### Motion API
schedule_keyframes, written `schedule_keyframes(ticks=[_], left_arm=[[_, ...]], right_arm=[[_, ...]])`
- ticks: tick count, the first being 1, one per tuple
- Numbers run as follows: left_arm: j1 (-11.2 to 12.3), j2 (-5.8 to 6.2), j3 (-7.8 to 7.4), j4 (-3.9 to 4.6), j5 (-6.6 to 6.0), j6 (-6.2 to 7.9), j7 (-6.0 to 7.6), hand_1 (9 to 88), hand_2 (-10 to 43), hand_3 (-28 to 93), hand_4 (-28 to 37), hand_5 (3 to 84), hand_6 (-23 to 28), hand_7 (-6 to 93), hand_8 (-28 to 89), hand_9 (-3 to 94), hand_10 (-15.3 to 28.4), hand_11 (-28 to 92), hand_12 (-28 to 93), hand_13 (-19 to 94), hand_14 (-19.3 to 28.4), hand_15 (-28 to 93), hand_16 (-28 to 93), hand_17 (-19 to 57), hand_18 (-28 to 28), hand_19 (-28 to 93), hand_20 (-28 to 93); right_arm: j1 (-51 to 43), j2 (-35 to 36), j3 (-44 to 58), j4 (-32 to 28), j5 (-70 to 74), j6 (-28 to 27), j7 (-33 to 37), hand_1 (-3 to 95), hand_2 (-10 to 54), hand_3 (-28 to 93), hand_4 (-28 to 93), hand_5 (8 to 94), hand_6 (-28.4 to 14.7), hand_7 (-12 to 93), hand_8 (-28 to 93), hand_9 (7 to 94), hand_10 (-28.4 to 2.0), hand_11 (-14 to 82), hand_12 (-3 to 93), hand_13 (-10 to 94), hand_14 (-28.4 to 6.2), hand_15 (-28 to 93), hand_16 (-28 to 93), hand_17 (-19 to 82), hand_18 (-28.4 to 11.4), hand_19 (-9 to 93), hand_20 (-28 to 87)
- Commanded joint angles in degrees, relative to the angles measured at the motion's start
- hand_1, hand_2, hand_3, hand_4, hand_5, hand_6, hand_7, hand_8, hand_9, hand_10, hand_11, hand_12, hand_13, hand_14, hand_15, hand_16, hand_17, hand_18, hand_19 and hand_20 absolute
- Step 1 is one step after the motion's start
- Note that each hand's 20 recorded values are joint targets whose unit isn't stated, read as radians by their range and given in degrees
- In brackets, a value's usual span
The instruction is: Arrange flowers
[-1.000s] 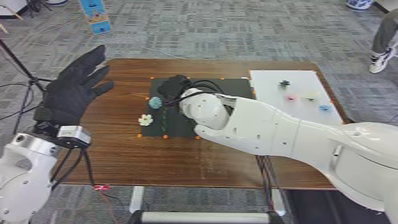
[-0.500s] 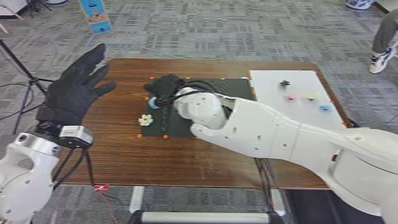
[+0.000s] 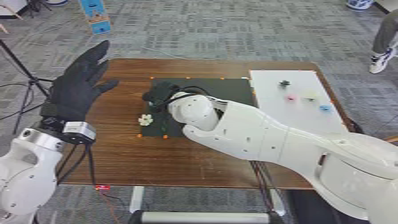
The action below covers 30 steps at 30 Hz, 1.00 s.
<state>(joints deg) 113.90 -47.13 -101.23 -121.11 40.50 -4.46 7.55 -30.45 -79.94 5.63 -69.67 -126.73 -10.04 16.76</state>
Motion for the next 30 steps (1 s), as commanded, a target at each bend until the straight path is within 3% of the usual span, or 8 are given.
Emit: schedule_keyframes(ticks=[1, 30], left_arm=[[-0.2, 0.10, -0.08, 0.06, -0.23, -0.55, -0.24, 21.0, -8.4, 68, -28.3, 18.9, -2.6, 16.4, -6, 15.2, 1.5, -13, 45, 4, 7.9, -7, 19, -17.5, 19.0, 33, 7], [3.1, -0.16, -2.38, -1.23, -0.08, 0.59, -0.11, 22.0, -8.9, 67, -28.3, 21.8, -0.4, 14.3, -7, 18.9, 5.6, -7, 35, 12, 10.9, -2, 14, -14.0, 19.2, 35, 8]], right_arm=[[0.5, -0.3, -1.1, 0.6, -2.7, -1.8, -0.5, 28.0, 26.4, 93, -14, 35.4, 4.9, 10, -9, 78.7, -12.8, 64.2, 32.4, 78, -8.3, 89, 36, 50, -24.1, 93, 77], [3.1, 2.0, -3.1, -0.4, -2.4, -4.8, -0.4, 26.0, 27.3, 93, -11, 39.8, 4.6, 14, -12, 80.2, -11.7, 66.0, 31.8, 80, -7.7, 90, 36, 51, -23.7, 93, 78]])
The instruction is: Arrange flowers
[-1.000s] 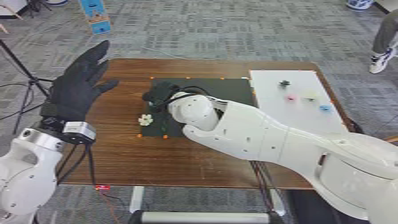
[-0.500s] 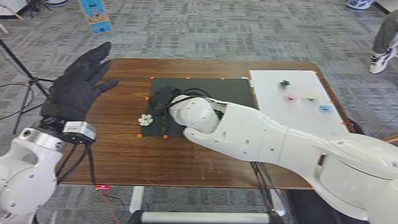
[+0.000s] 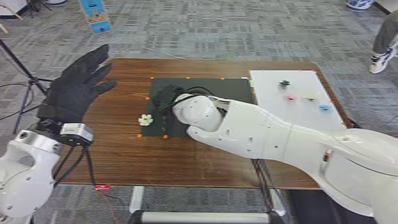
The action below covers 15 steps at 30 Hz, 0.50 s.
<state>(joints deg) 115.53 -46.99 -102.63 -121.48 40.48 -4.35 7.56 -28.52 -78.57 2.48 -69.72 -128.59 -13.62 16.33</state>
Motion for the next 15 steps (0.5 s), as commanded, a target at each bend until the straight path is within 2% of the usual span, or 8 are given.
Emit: schedule_keyframes(ticks=[1, 10, 15], left_arm=[[1.8, -0.35, -1.18, -0.96, -0.13, 0.49, -0.02, 22.0, -8.9, 67, -28.3, 21.8, -0.3, 14.3, -7, 18.8, 5.7, -6, 35, 12, 10.9, -2, 14, -14.0, 19.2, 35, 8], [1.2, -0.26, -0.86, -0.69, 0.01, 0.66, -0.02, 22.0, -9.0, 67, -28.3, 22.0, -0.2, 14.3, -7, 18.4, 5.8, -4, 32, 12, 10.8, -2, 13, -13.9, 19.1, 35, 8], [1.6, -0.56, -0.98, -0.77, -0.13, 0.72, -0.12, 21.9, -9.0, 67, -28.3, 21.8, -0.3, 14.4, -7, 18.1, 5.4, -4, 32, 11, 10.4, -2, 13, -14.0, 19.1, 35, 8]], right_arm=[[1.4, 0.6, -0.3, -0.3, -0.2, -1.3, 0.1, 26.0, 27.3, 93, -11, 39.8, 4.6, 14, -12, 80.2, -11.6, 66.0, 31.8, 80, -7.6, 89, 36, 51, -23.7, 93, 78], [1.8, 0.7, -1.0, -0.1, 1.0, -0.6, -0.1, 26.0, 27.3, 93, -11, 40.4, 4.6, 14, -12, 80.2, -11.5, 66.1, 31.9, 80, -7.6, 90, 36, 51, -23.6, 93, 78], [1.2, 1.9, 1.2, -2.9, 1.2, -1.2, -1.5, 25.8, 25.0, 93, -12, 40.2, 4.5, 14, -12, 80.4, -11.4, 66.1, 31.6, 80, -7.6, 89, 36, 52, -23.8, 93, 77]])
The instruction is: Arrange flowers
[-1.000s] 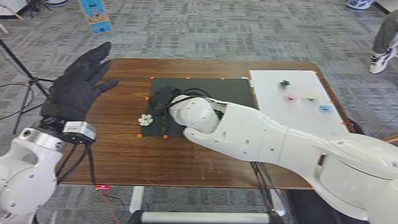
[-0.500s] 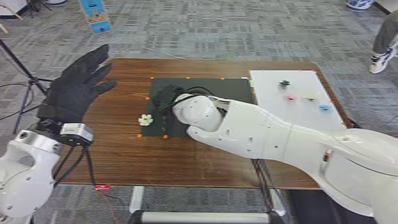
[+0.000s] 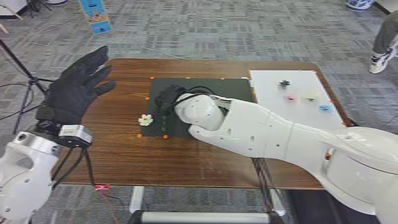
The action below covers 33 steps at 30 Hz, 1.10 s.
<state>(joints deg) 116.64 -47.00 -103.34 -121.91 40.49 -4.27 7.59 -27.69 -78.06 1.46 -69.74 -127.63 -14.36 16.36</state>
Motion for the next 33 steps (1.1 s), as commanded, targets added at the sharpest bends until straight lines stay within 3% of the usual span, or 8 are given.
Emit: schedule_keyframes(ticks=[1, 6, 10, 16, 19, 24, 27, 33], left_arm=[[0.7, -0.69, -0.42, -0.39, -0.06, 0.61, -0.10, 21.8, -9.0, 67, -28.3, 21.8, -0.3, 14.3, -7, 18.1, 5.3, -5, 32, 11, 10.4, -2, 13, -14.0, 19.1, 35, 8], [1.7, -1.47, -1.06, -0.63, -0.06, 0.55, -0.17, 22.3, -9.1, 66, -28.3, 22.3, -0.2, 13.9, -7, 18.5, 5.5, -2, 30, 14, 10.2, 1, 12, -13.1, 18.9, 36, 8], [2.6, -2.50, -1.68, -0.71, -0.15, 0.32, -0.23, 22.4, -9.3, 66, -28.3, 22.6, 0.0, 14.1, -7, 18.1, 6.1, 4, 25, 14, 10.3, 6, 8, -12.7, 18.9, 36, 7], [2.2, -4.11, -0.73, 0.03, -0.33, -0.37, -1.02, 23.8, -9.0, 65, -28.3, 23.1, 0.8, 17.3, -10, 18.5, 8.0, 10, 20, 14, 11.9, 11, 6, -12.9, 19.0, 36, 8], [2.9, -4.49, -0.62, -0.40, 0.19, 0.83, -0.90, 23.4, -9.3, 66, -28.3, 23.2, 0.8, 17.5, -10, 18.4, 8.3, 10, 19, 14, 11.9, 11, 6, -12.2, 18.6, 36, 8], [3.8, -5.20, -1.44, -0.58, 0.13, 0.82, -1.46, 24.1, -9.5, 66, -28.3, 23.2, 0.9, 17.5, -10, 18.4, 8.2, 10, 19, 14, 11.7, 10, 6, -11.6, 18.2, 36, 9], [3.7, -5.57, -1.29, -0.53, 0.11, 0.86, -1.45, 24.2, -9.5, 66, -28.3, 23.1, 0.9, 17.4, -10, 18.3, 8.2, 10, 19, 14, 11.8, 10, 6, -11.6, 18.2, 36, 9], [3.4, -5.86, -0.60, -0.32, 0.43, 1.96, -1.17, 24.2, -9.5, 66, -28.3, 23.1, 1.0, 17.1, -10, 18.2, 8.2, 10, 19, 14, 12.2, 10, 6, -11.8, 18.4, 36, 9]], right_arm=[[0.2, 1.9, 2.8, -4.1, 0.0, -1.0, -1.9, 25.7, 24.1, 93, -12, 40.2, 4.5, 14, -12, 80.5, -11.4, 66.1, 31.6, 80, -7.6, 89, 36, 52, -23.9, 93, 77], [-5.1, 6.6, 10.9, -12.8, -1.0, -0.5, -5.1, 25.5, 19.4, 93, -15, 39.9, 4.4, 14, -13, 80.2, -11.4, 65.9, 31.8, 80, -7.3, 89, 36, 52, -23.8, 93, 77], [-11.2, 10.9, 19.9, -20.1, -0.4, 3.6, -6.1, 25.3, 13.8, 89, -17, 40.0, 3.9, 15, -13, 80.1, -11.1, 66.0, 31.6, 80, -6.9, 89, 37, 52, -23.5, 93, 77], [-20.5, 21.1, 28.5, -25.6, 4.2, 20.6, -3.8, 26.3, 1.5, 81, -26, 43.0, 2.7, 17, -14, 75.3, -11.9, 63.0, 30.1, 75, -8.0, 85, 36, 46, -22.8, 93, 71], [-25.7, 25.4, 32.0, -26.1, 5.9, 30.3, -1.3, 26.1, -2.3, 81, -28, 45.9, 2.4, 17, -13, 70.7, -11.8, 58.6, 28.8, 69, -9.7, 82, 34, 39, -22.4, 93, 61], [-33.0, 28.5, 38.4, -23.8, 8.1, 43.4, 1.9, 28.1, -8.7, 78, -28, 51.6, 1.6, 22, -13, 63.9, -11.3, 48.5, 27.1, 61, -10.4, 79, 32, 32, -21.3, 89, 55], [-35.3, 29.5, 41.0, -21.9, 5.0, 47.3, 6.0, 35.0, -9.5, 70, -28, 52.5, 1.2, 25, -13, 61.1, -10.8, 42.3, 26.3, 56, -10.8, 75, 30, 30, -20.7, 86, 55], [-38.3, 32.3, 44.4, -18.4, -1.3, 48.9, 12.3, 56.7, -9.5, 33, -28, 53.5, -0.1, 27, -14, 59.5, -10.7, 41.5, 26.1, 54, -10.4, 74, 29, 30, -20.2, 86, 55]])
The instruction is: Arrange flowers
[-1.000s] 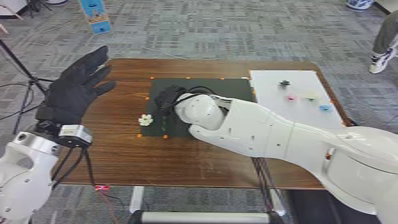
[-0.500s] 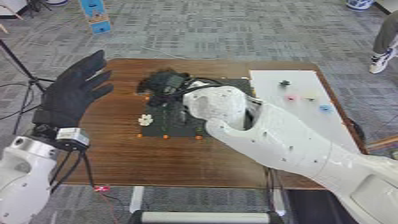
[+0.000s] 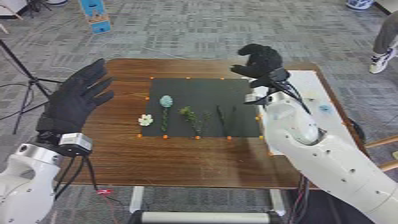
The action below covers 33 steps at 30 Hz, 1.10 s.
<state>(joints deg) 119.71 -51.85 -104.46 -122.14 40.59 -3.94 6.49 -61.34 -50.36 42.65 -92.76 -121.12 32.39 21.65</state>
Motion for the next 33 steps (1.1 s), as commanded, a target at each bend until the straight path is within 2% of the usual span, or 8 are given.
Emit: schedule_keyframes(ticks=[1, 3, 4, 6, 12, 18, 24, 33], left_arm=[[-0.1, -0.92, 0.90, 0.12, 0.60, 2.03, 0.43, 24.3, -9.5, 66, -28.3, 23.2, 1.2, 17.1, -10, 18.2, 8.2, 10, 19, 14, 12.7, 10, 6, -11.5, 18.4, 36, 9], [-0.3, -0.91, 1.37, 0.19, 1.63, 3.00, 0.72, 24.2, -9.5, 66, -28.3, 23.6, 1.8, 16.9, -10, 18.4, 8.4, 11, 19, 14, 13.6, 11, 5, -10.4, 18.3, 37, 9], [-0.5, -1.07, 1.39, 0.23, 1.96, 2.76, 0.44, 24.6, -9.5, 66, -28.3, 23.8, 2.0, 16.8, -10, 18.4, 8.5, 11, 19, 15, 13.8, 11, 5, -9.7, 18.1, 37, 9], [-0.5, -1.19, 1.60, 0.36, 1.30, 2.67, 0.43, 24.9, -9.5, 66, -28.3, 23.9, 2.2, 16.8, -10, 18.4, 8.6, 12, 19, 15, 14.0, 11, 5, -8.8, 17.7, 37, 9], [0.1, -1.76, 1.73, 0.30, 1.41, 2.57, -0.07, 25.0, -9.5, 65, -28.3, 23.8, 2.0, 16.9, -10, 18.2, 8.7, 12, 18, 14, 13.5, 11, 4, -9.3, 17.8, 38, 8], [0.6, -2.12, 1.57, 0.17, 1.52, 2.36, -0.34, 24.5, -9.5, 65, -28.3, 23.7, 1.8, 17.1, -10, 18.2, 8.6, 12, 17, 14, 13.1, 11, 4, -9.7, 17.7, 37, 8], [1.4, -2.25, 1.06, -0.06, 1.52, 2.33, -0.33, 24.4, -9.5, 66, -28.3, 23.6, 1.7, 17.3, -10, 18.2, 8.5, 12, 17, 14, 13.1, 11, 4, -10.0, 17.9, 37, 8], [2.4, -2.85, 0.38, -0.37, 1.62, 2.18, -0.38, 24.3, -9.5, 66, -28.3, 23.6, 1.6, 17.2, -10, 18.2, 8.5, 12, 17, 14, 13.0, 11, 4, -10.2, 17.9, 37, 8]], right_arm=[[-4.9, 5.5, 3.4, 4.9, -8.7, 2.0, 7.8, 58.6, -9.5, 30, -28, 53.6, -0.1, 27, -14, 59.4, -10.7, 41.4, 26.1, 54, -10.2, 74, 29, 30, -20.0, 86, 55], [-5.8, 6.9, 3.9, 5.5, -9.0, 2.5, 8.7, 60.2, -9.5, 27, -27, 53.6, -0.1, 27, -13, 59.0, -10.5, 41.1, 26.1, 53, -9.8, 74, 30, 30, -19.5, 86, 55], [-6.3, 7.5, 4.3, 5.7, -9.4, 2.3, 9.2, 60.7, -9.5, 26, -27, 53.5, -0.1, 27, -13, 58.7, -10.4, 40.9, 26.2, 53, -9.6, 74, 30, 30, -19.2, 85, 55], [-6.3, 8.5, 3.4, 6.9, -12.4, 2.7, 10.6, 60.8, -9.5, 28, -27, 53.2, -0.3, 27, -13, 58.2, -10.4, 40.9, 26.2, 53, -9.5, 74, 30, 30, -19.2, 85, 56], [-6.7, 10.5, 3.2, 7.4, -15.1, -2.1, 13.8, 61.4, -9.5, 30, -28, 51.4, -0.3, 29, -14, 54.4, -10.5, 40.1, 26.7, 52, -9.6, 75, 30, 29, -19.2, 85, 57], [-11.4, 14.4, 6.7, 6.6, -16.2, -4.9, 15.1, 61.7, -9.5, 32, -28, 49.9, -0.4, 28, -14, 51.7, -10.7, 39.1, 27.4, 51, -10.0, 75, 29, 27, -19.1, 83, 58], [-16.5, 16.6, 10.9, 5.5, -17.3, -8.1, 17.8, 58.9, -9.5, 40, -28, 48.3, -0.7, 28, -14, 48.8, -11.6, 39.0, 27.7, 47, -10.9, 76, 29, 26, -19.5, 83, 58], [-16.6, 16.5, 10.1, 8.1, -16.6, -10.0, 15.8, 56.2, -9.5, 46, -28, 48.2, -0.2, 29, -14, 47.6, -10.1, 36.6, 26.4, 46, -10.9, 76, 28, 25, -19.4, 81, 58]])
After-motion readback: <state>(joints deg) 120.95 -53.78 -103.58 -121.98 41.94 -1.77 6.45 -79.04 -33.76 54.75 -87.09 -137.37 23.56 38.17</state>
